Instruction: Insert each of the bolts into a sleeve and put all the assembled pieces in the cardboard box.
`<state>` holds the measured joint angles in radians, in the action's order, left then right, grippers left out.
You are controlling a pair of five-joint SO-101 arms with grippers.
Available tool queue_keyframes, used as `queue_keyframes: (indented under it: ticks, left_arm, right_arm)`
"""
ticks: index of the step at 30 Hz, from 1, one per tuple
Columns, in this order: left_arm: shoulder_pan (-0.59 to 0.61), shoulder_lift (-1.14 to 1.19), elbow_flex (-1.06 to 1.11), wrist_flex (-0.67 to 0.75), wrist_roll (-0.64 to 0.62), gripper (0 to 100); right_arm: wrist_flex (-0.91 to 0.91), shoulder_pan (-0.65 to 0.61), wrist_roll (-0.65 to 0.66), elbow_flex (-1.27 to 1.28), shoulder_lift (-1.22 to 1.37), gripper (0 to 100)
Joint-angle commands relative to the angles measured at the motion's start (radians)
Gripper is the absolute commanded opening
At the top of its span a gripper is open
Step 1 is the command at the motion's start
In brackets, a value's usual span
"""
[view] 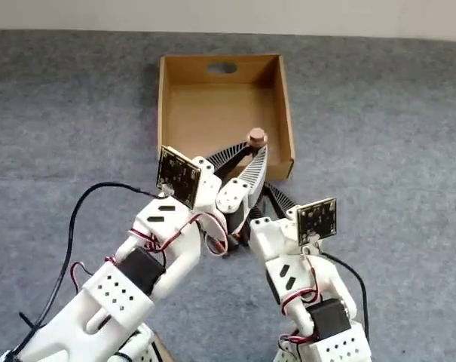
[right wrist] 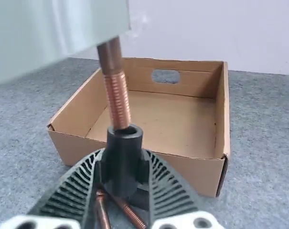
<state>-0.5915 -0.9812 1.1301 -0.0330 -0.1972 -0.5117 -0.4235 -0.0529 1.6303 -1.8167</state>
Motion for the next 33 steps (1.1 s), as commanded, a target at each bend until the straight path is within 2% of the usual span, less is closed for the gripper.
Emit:
queue_keyframes:
  ticks: [1, 16, 23, 33]
  left_arm:
    - [-0.007, 0.033, -0.059, 0.072, 0.006, 1]
    - [-0.010, 0.071, -0.053, 0.071, 0.006, 1]
    - [-0.010, 0.070, -0.091, -0.078, 0.006, 1]
    - [-0.047, 0.070, -0.102, -0.144, 0.006, 1]
  right_arm:
    - [0.027, 0.001, -0.003, -0.008, -0.016, 0.9]
    - [0.027, 0.002, -0.003, -0.008, -0.016, 0.9]
    - [0.027, 0.036, -0.003, -0.008, -0.016, 0.9]
    - [0.027, 0.053, -0.003, -0.008, -0.016, 0.9]
